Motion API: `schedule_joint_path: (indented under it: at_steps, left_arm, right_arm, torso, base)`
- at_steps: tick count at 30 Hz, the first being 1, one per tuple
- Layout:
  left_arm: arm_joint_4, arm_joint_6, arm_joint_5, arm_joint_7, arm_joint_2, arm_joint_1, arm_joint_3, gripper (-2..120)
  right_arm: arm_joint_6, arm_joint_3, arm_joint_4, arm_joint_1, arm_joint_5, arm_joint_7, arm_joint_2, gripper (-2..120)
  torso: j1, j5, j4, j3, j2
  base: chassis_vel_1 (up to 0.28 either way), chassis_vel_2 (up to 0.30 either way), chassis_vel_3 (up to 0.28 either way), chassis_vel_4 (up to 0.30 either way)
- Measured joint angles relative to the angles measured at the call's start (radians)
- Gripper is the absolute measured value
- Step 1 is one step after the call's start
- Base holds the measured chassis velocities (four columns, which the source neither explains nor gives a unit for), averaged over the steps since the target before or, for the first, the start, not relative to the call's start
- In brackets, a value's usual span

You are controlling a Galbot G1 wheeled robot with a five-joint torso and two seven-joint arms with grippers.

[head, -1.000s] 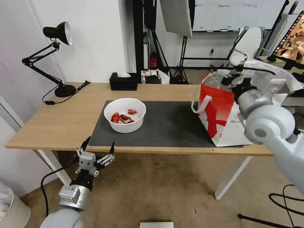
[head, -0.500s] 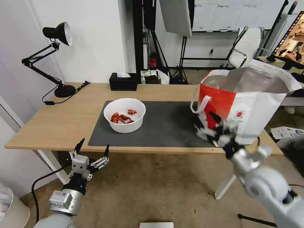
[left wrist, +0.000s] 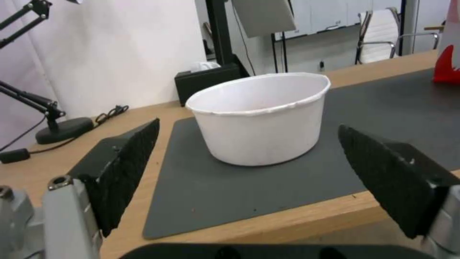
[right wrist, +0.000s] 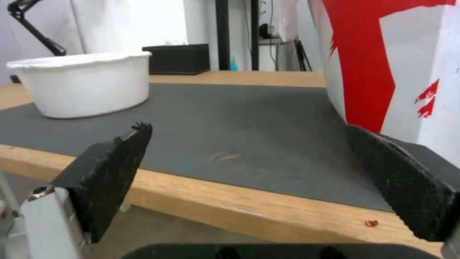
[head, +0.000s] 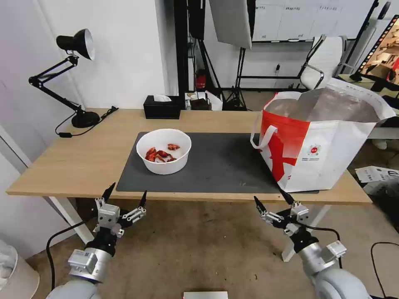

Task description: Pick up the trash from the table and place it into the takeout bag.

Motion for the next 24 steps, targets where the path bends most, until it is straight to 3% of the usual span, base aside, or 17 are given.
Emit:
schedule_joint_path:
  at_steps: [11, 15, 17, 19, 20, 23, 24]
  left_arm:
    - [0.007, 0.000, 0.003, -0.006, -0.001, -0.001, -0.002, 100]
    - [0.007, 0.078, -0.079, -0.070, 0.031, -0.082, -0.014, 100]
    - [-0.006, 0.194, -0.203, -0.134, 0.075, -0.172, -0.030, 100]
    - [-0.007, 0.309, -0.393, -0.211, 0.152, -0.278, -0.032, 100]
    - [-0.007, 0.309, -0.393, -0.211, 0.152, -0.278, -0.032, 100]
    - [0.018, 0.444, -0.729, -0.284, 0.276, -0.415, -0.043, 100]
    - [0.018, 0.444, -0.729, -0.284, 0.276, -0.415, -0.043, 100]
  right_arm:
    - [-0.003, -0.007, 0.000, 0.007, -0.001, 0.013, 0.003, 100]
    - [-0.005, -0.007, 0.000, 0.008, 0.001, 0.014, 0.002, 100]
    - [-0.005, -0.007, 0.001, 0.009, 0.001, 0.014, 0.002, 100]
    - [-0.006, -0.007, 0.001, 0.009, 0.002, 0.014, 0.001, 100]
    - [-0.006, -0.007, 0.001, 0.009, 0.002, 0.014, 0.001, 100]
    - [-0.007, -0.008, 0.001, 0.010, 0.003, 0.015, 0.001, 100]
    - [-0.007, -0.008, 0.001, 0.010, 0.003, 0.015, 0.001, 100]
  torso:
    - [0.000, 0.0000, 0.0000, 0.000, 0.000]
    - [0.000, -0.0001, 0.0001, 0.000, 0.000]
    - [0.000, -0.0002, -0.0001, 0.000, 0.000]
    - [0.000, -0.0003, -0.0001, 0.000, 0.000]
    - [0.000, -0.0003, -0.0001, 0.000, 0.000]
    - [0.000, -0.0003, -0.0002, 0.000, 0.000]
    - [0.000, -0.0003, -0.0002, 0.000, 0.000]
  base:
    - [0.000, 0.000, 0.000, 0.000]
    - [0.000, 0.000, 0.000, 0.000]
    - [0.000, 0.000, 0.000, 0.000]
    - [0.000, 0.000, 0.000, 0.000]
    - [0.000, 0.000, 0.000, 0.000]
    - [0.000, 0.000, 0.000, 0.000]
    - [0.000, 0.000, 0.000, 0.000]
